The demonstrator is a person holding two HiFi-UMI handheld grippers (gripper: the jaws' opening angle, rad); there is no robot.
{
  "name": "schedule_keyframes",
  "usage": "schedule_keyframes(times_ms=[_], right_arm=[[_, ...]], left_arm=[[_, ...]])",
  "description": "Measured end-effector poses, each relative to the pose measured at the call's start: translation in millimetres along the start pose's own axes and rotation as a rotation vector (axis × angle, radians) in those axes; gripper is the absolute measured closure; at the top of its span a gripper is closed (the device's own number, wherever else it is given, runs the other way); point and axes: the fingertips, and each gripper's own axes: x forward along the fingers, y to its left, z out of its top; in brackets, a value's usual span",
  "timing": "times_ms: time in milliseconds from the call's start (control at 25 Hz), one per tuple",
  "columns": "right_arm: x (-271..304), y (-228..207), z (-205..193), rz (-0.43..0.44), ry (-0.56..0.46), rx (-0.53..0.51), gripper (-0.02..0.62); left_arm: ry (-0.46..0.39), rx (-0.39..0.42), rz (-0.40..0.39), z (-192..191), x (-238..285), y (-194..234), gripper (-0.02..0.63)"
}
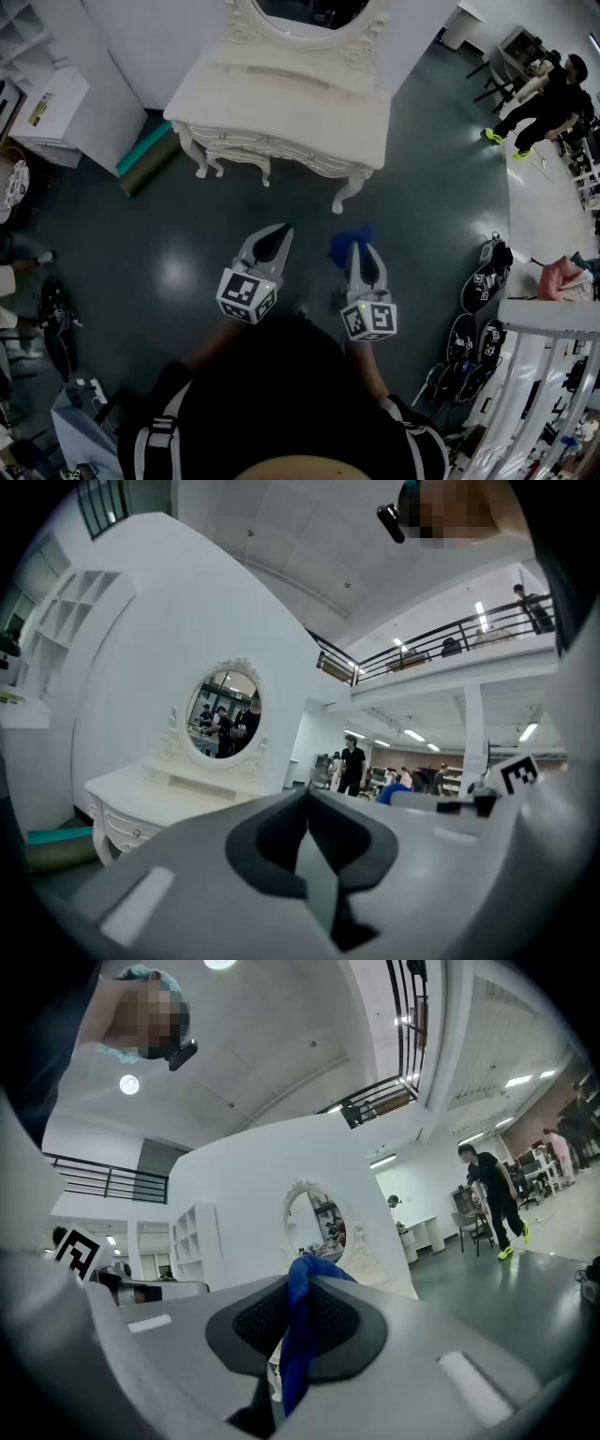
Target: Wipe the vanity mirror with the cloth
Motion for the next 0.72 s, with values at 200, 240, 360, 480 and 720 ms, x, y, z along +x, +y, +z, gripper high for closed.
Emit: schedule_keyframes(times_ms=[200,240,360,480,720], right_arm=[[4,10,-5,0.002,-0.001,0.001,0.560],[7,13,-7,0.002,0.000,0.001,0.560],[15,21,-9,0.004,0.003,0.001,0.560],[21,28,-9,0.008,-0.016,0.042,0.560],[51,60,-20,0.006,-0.036,0.062,0.560]], left_arm=[[0.002,-0.005,-0.002,-2,-6,10,0.600],[0.003,-0.005,-0.001,-2,-7,13,0.600],[0.006,-0.008,-0.003,0,-9,24,0.600],[0.008,-0.009,-0.005,2,-13,32,0.600],[0.015,-0.005,-0.005,7,-28,76,0.600]])
